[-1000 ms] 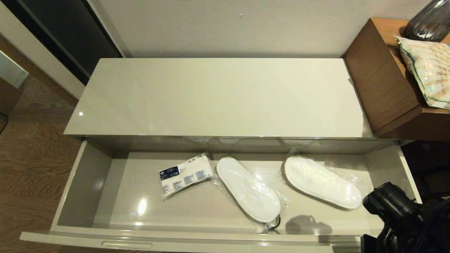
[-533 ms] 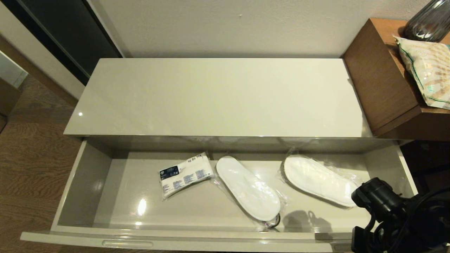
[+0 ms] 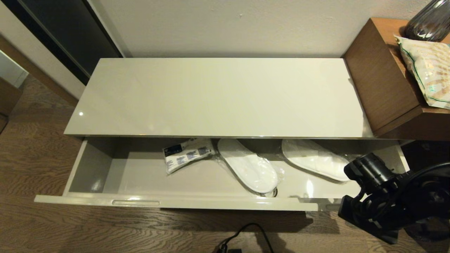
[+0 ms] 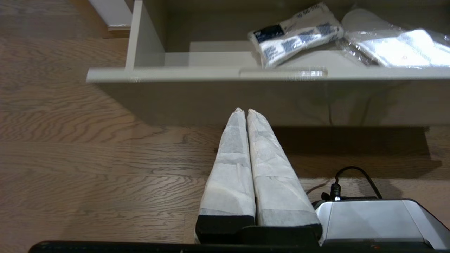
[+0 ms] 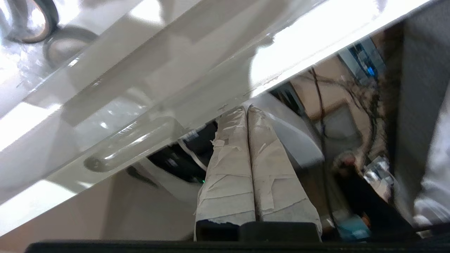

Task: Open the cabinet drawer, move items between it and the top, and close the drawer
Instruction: Close the drawer

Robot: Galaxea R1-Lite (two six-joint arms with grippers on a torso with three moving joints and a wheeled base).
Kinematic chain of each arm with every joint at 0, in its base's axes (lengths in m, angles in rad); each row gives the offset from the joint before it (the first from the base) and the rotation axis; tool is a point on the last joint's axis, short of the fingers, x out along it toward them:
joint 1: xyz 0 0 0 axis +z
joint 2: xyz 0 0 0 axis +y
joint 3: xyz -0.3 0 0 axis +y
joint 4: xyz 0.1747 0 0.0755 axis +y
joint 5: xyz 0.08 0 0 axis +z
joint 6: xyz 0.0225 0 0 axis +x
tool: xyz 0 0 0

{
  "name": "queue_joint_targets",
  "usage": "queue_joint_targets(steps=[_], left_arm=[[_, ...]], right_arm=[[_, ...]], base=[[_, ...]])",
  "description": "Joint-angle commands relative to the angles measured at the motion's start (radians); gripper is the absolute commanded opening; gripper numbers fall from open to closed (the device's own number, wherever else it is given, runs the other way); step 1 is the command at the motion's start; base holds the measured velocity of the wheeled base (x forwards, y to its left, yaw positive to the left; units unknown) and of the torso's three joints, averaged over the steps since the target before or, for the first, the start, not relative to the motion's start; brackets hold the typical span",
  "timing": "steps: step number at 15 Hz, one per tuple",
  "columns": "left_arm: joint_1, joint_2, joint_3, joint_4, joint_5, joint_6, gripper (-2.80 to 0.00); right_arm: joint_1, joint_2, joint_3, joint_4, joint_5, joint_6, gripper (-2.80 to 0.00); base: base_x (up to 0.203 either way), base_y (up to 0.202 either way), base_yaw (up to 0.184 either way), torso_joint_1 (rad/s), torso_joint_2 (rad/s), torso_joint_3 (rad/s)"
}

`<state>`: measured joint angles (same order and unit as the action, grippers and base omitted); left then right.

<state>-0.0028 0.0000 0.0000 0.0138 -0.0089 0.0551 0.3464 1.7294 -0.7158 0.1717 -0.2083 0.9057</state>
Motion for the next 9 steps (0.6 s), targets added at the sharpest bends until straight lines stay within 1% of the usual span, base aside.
queue_joint_targets(steps=[1, 2, 5, 7, 8, 9], left_arm=[[0.0, 0.002, 0.0, 0.0, 0.0, 0.0, -2.8], [0.0, 0.002, 0.0, 0.0, 0.0, 0.0, -2.8], [0.0, 0.002, 0.0, 0.0, 0.0, 0.0, -2.8], [0.0, 0.002, 0.0, 0.0, 0.0, 0.0, -2.8], [0.0, 0.002, 0.0, 0.0, 0.0, 0.0, -2.8], [0.0, 0.002, 0.0, 0.0, 0.0, 0.0, -2.8]], right_arm=[[-0.005, -0.031, -0.058, 0.035, -0.027, 0.007, -2.8], [-0.013, -0.051, -0.094, 0.062, -0.036, 0.007, -2.8], [-0.067, -0.097, -0.335, 0.208, -0.04, 0.006, -2.8], [-0.128, -0.083, -0.497, 0.289, -0.043, -0.006, -2.8], [-0.159, -0.07, -0.548, 0.321, -0.044, -0.033, -2.8], [-0.171, -0.078, -0.56, 0.346, -0.041, -0.068, -2.8]], base=[[0.0, 0.0, 0.0, 0.0, 0.0, 0.0], [0.0, 0.0, 0.0, 0.0, 0.0, 0.0], [0.0, 0.0, 0.0, 0.0, 0.0, 0.0], [0.0, 0.0, 0.0, 0.0, 0.0, 0.0], [0.0, 0.0, 0.0, 0.0, 0.0, 0.0], [0.0, 0.0, 0.0, 0.0, 0.0, 0.0]])
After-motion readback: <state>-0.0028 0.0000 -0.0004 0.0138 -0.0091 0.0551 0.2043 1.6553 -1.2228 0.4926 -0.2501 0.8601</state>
